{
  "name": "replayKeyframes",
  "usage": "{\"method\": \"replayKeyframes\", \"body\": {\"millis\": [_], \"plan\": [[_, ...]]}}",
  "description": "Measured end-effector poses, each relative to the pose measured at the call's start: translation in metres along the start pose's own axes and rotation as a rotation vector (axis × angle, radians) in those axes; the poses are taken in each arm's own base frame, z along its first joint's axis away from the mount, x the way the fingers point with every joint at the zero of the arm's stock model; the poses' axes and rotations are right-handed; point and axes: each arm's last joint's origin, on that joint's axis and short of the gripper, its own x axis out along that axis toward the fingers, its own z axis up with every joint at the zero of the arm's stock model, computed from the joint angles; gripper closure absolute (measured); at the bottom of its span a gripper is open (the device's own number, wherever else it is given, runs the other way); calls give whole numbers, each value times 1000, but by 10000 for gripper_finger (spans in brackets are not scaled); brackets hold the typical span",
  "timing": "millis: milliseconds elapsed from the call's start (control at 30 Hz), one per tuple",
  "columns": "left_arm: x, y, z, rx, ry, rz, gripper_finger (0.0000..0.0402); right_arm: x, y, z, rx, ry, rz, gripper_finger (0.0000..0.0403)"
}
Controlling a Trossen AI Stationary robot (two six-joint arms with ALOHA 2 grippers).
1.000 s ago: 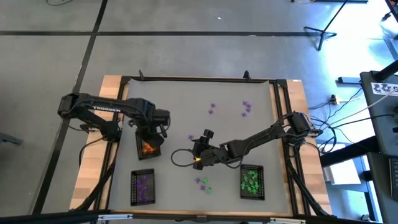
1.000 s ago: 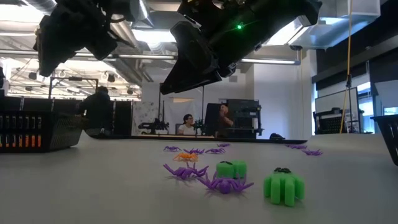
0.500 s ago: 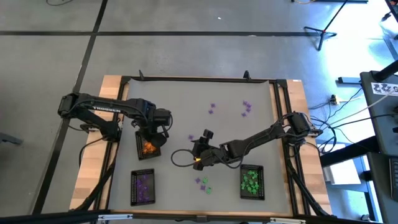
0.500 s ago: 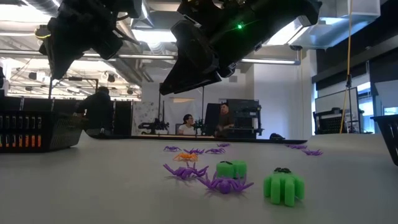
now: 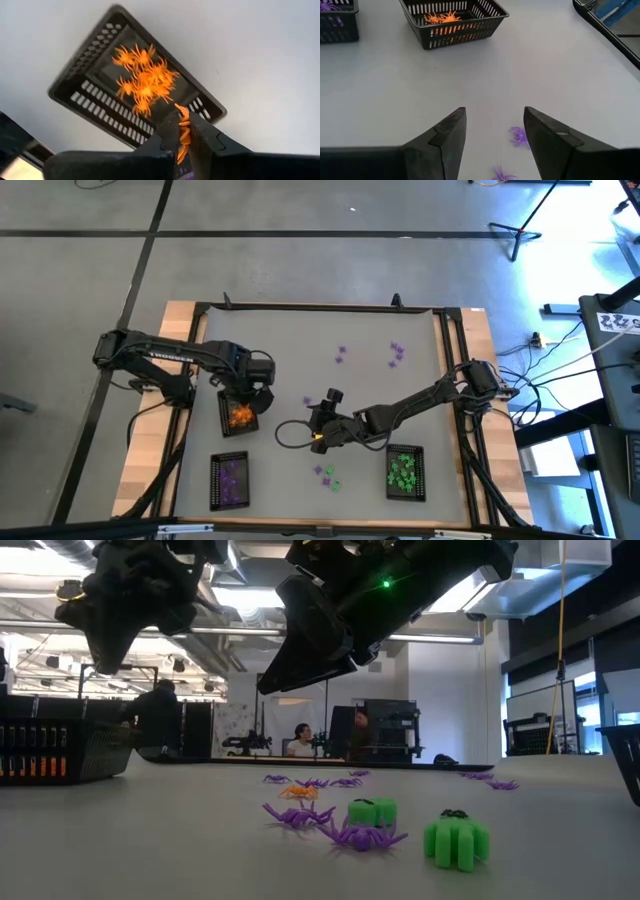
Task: Sort Halloween decoration
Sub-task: Put the orange spider toy into the top black basket
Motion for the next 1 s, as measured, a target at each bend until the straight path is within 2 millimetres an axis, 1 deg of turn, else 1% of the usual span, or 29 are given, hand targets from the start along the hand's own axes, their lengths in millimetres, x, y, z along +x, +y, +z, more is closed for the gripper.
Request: {"method": "replayKeyframes", "body": {"millis": [167,333,467,600,1000], "plan": [[8,4,-1,-58,36,12,358,0,0,0,0,0,0,204],[28,11,-4,-99,101,25,332,0,0,0,0,0,1,204],[40,16,-7,-107,185,19,327,0,1,0,-4,5,17,204],[43,18,-9,-65,235,5,327,0,1,-2,-18,18,17,204],[43,18,-9,-63,230,7,327,0,0,-3,-18,27,15,204]]}}
